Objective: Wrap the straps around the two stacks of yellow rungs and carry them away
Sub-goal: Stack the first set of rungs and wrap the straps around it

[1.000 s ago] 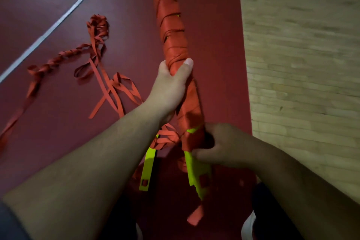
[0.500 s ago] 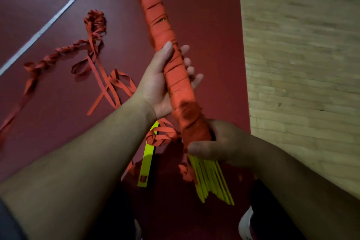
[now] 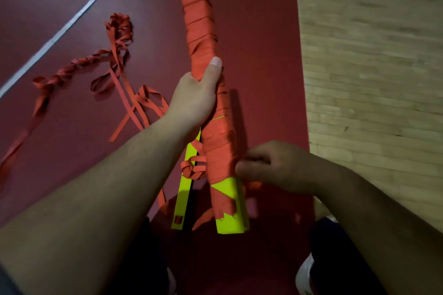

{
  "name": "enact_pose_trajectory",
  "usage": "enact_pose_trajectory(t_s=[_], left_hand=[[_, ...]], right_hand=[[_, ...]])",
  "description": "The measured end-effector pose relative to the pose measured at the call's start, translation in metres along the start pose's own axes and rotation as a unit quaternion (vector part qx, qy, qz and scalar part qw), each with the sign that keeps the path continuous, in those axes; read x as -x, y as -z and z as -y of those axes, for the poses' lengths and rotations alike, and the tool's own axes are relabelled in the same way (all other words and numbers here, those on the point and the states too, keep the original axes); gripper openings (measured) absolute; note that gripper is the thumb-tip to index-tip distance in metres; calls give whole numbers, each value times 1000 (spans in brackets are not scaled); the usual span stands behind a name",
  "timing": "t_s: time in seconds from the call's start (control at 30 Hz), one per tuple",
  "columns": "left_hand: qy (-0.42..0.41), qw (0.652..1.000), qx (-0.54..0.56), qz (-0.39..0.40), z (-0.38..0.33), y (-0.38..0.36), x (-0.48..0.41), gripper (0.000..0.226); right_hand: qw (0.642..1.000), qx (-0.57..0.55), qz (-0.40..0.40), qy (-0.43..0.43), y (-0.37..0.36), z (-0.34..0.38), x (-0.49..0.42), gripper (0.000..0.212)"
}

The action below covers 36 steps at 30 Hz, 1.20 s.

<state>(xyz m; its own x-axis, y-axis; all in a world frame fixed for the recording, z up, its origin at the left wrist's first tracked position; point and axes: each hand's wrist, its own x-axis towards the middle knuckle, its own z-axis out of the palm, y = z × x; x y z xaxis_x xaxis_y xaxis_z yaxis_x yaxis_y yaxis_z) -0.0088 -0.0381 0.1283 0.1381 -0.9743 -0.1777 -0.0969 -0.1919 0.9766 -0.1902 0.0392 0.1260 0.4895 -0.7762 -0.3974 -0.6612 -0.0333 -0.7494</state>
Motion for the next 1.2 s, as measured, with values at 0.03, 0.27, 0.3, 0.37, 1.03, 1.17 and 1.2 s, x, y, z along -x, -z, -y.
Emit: enact_pose_trajectory(t_s=[0.03, 0.27, 0.3, 0.37, 1.03, 1.17, 1.2], left_hand=[[-7, 1000, -3, -23, 3, 0, -3, 55], [90, 957, 273, 40, 1, 8, -11, 35], [99, 935, 329, 94, -1, 12, -9, 35], [99, 900, 396, 155, 1, 14, -4, 44], [128, 954, 233, 137, -1, 11, -10, 48], [103, 972, 174, 122, 0, 9, -2, 46], [93, 976, 159, 118, 0, 7, -1, 44]], right_hand=[[1000, 19, 0, 9, -3, 0, 0, 69], [996, 16, -84, -17, -15, 1, -3, 64], [996, -40, -85, -7, -9, 3, 1, 58], [988, -131, -80, 22, 0, 6, 6, 46], [998, 36, 25, -50, 14, -2, 1, 22], [985, 164, 14, -43, 12, -8, -2, 9], [983, 179, -5, -39, 12, -9, -1, 11]])
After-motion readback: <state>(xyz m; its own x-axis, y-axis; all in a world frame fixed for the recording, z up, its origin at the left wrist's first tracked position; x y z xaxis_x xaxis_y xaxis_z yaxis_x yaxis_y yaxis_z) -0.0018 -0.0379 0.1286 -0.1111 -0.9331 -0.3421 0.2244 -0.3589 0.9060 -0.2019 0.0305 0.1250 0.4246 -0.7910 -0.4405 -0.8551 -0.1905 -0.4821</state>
